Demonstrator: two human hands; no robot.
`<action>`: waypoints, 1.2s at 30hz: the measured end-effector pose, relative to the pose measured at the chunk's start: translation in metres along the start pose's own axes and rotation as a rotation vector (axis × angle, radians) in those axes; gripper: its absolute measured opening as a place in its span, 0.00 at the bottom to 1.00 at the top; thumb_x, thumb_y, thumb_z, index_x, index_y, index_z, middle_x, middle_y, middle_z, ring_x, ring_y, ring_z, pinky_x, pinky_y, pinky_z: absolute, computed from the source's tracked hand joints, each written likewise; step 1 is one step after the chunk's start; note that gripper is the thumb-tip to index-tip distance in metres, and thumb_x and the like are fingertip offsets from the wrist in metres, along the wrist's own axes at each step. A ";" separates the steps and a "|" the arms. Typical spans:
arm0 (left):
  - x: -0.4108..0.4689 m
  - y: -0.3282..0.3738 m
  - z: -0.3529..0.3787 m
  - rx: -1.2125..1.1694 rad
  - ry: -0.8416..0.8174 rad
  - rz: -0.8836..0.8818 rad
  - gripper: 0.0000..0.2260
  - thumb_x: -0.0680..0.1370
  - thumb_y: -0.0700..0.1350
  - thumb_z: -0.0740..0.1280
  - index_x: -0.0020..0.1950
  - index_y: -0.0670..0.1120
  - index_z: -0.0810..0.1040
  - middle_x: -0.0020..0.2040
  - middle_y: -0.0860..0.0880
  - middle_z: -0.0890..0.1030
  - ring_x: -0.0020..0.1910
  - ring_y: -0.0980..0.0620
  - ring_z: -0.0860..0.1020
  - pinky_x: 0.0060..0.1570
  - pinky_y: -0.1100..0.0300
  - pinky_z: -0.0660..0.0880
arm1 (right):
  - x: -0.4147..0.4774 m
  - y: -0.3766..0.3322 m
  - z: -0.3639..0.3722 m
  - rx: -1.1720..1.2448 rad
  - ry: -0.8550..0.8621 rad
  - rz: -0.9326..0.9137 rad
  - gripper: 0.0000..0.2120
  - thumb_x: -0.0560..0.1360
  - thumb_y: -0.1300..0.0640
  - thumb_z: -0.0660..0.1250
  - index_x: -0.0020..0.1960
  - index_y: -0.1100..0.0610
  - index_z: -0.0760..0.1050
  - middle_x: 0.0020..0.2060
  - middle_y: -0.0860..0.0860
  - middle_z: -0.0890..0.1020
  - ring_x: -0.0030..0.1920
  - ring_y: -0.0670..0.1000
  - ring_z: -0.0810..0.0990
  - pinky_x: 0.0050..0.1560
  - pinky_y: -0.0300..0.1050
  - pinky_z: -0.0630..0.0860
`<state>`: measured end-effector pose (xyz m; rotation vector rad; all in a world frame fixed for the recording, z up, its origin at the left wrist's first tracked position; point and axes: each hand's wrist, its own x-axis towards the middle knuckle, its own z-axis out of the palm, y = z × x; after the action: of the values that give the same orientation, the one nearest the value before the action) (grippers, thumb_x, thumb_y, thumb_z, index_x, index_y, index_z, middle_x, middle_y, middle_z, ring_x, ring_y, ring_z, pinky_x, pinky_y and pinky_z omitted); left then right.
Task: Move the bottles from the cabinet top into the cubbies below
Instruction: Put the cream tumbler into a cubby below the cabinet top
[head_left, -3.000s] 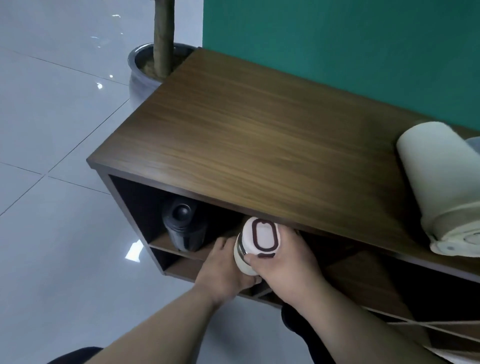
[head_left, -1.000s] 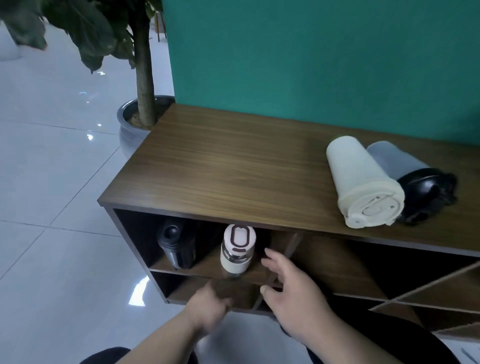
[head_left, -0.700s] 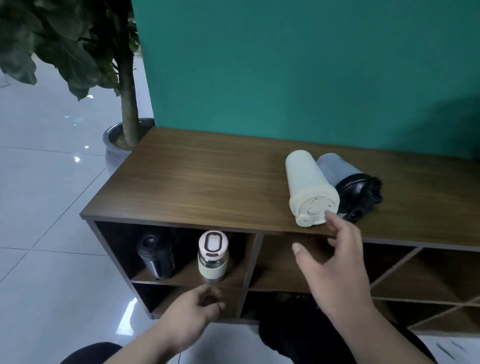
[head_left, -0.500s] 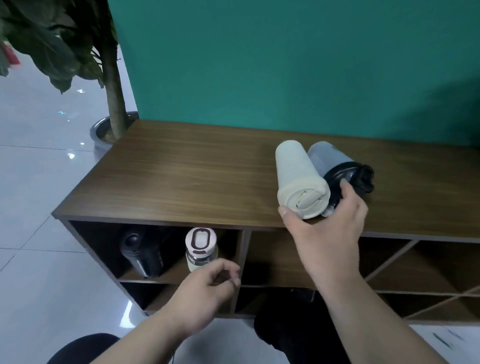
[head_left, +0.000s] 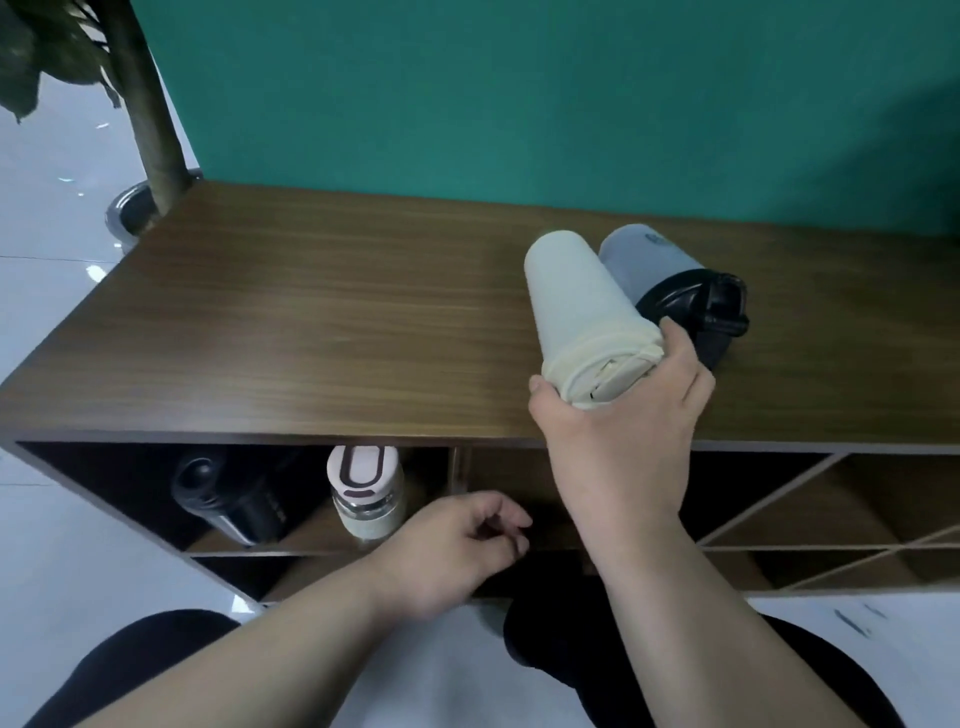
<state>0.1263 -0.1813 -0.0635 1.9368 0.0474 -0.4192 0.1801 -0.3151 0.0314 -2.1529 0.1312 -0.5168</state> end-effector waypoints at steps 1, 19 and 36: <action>0.001 0.000 -0.002 0.006 -0.018 -0.006 0.06 0.80 0.43 0.73 0.52 0.54 0.82 0.42 0.57 0.83 0.38 0.67 0.78 0.50 0.68 0.78 | -0.001 0.000 -0.007 0.037 -0.010 -0.003 0.52 0.60 0.44 0.80 0.76 0.47 0.56 0.68 0.48 0.66 0.65 0.52 0.72 0.64 0.57 0.75; -0.030 -0.025 0.014 -0.184 0.001 -0.067 0.33 0.64 0.45 0.81 0.67 0.54 0.76 0.58 0.52 0.85 0.54 0.57 0.81 0.59 0.62 0.79 | -0.036 0.051 -0.128 0.495 -0.395 -0.256 0.42 0.59 0.46 0.72 0.72 0.54 0.70 0.63 0.38 0.80 0.62 0.42 0.79 0.56 0.34 0.76; 0.061 -0.076 0.078 0.079 0.181 -0.188 0.46 0.65 0.50 0.81 0.78 0.55 0.64 0.67 0.52 0.70 0.65 0.51 0.76 0.68 0.50 0.78 | -0.004 0.110 -0.006 -0.142 -0.679 -0.036 0.38 0.53 0.35 0.74 0.61 0.39 0.69 0.55 0.36 0.74 0.56 0.39 0.75 0.55 0.36 0.73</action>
<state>0.1449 -0.2314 -0.1764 2.0523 0.3367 -0.3726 0.1846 -0.3844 -0.0543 -2.3536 -0.2538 0.2276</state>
